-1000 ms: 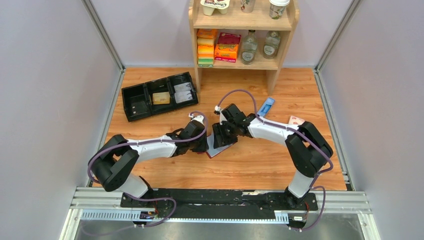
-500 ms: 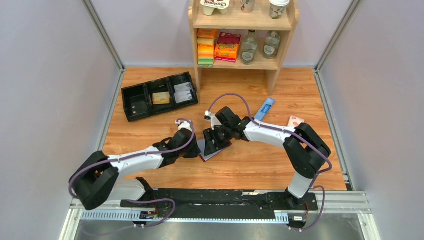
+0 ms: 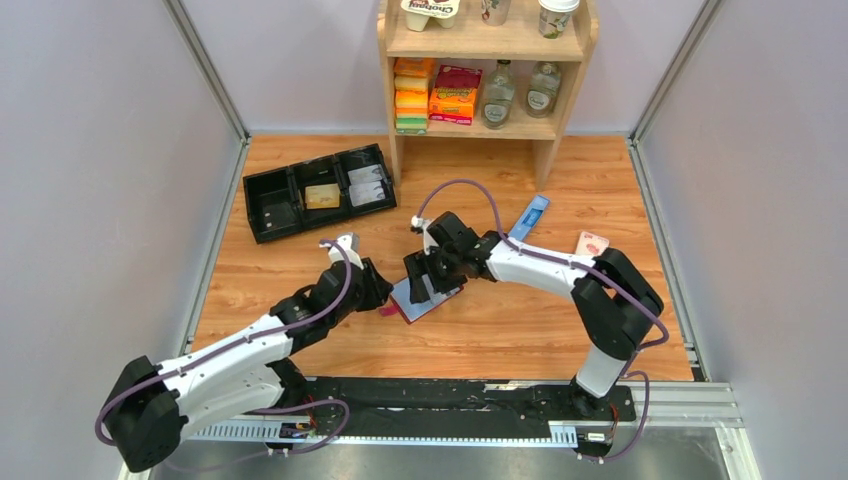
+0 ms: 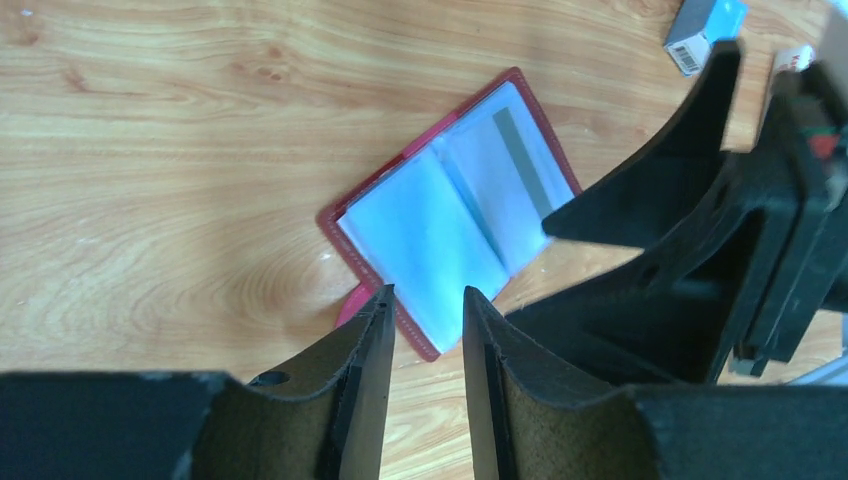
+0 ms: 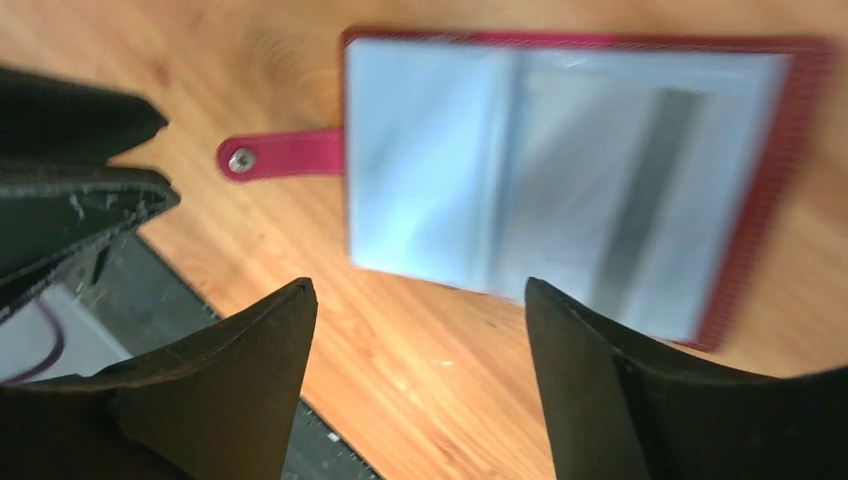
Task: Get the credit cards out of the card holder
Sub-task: Remove the credit card from the card holder.
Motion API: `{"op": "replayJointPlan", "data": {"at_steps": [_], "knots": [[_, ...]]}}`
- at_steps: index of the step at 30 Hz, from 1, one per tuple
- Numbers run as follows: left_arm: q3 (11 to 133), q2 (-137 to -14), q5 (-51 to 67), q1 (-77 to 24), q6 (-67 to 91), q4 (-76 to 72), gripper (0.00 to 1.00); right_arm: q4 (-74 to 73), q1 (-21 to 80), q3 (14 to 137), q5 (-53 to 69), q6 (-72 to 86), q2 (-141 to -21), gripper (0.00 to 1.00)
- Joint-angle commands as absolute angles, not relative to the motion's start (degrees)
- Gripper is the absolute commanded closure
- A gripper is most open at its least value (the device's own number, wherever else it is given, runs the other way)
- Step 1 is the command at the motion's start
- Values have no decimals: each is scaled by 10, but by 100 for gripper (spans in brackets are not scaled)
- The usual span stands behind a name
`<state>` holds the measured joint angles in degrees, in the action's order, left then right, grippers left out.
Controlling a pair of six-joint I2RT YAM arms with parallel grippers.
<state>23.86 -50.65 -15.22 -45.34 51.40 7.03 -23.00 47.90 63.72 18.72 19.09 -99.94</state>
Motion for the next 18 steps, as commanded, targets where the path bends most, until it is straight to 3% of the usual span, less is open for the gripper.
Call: {"op": "replayJointPlan", "data": {"at_steps": [1, 11, 18], "knots": [[298, -560, -114, -456, 489, 50, 61, -250, 457, 645, 20, 200, -947, 19], [368, -728, -54, -448, 444, 43, 67, -255, 448, 651, 20, 198, -994, 18], [374, -785, -58, -448, 448, 69, 70, -247, 450, 648, 51, 199, -1004, 27]]}}
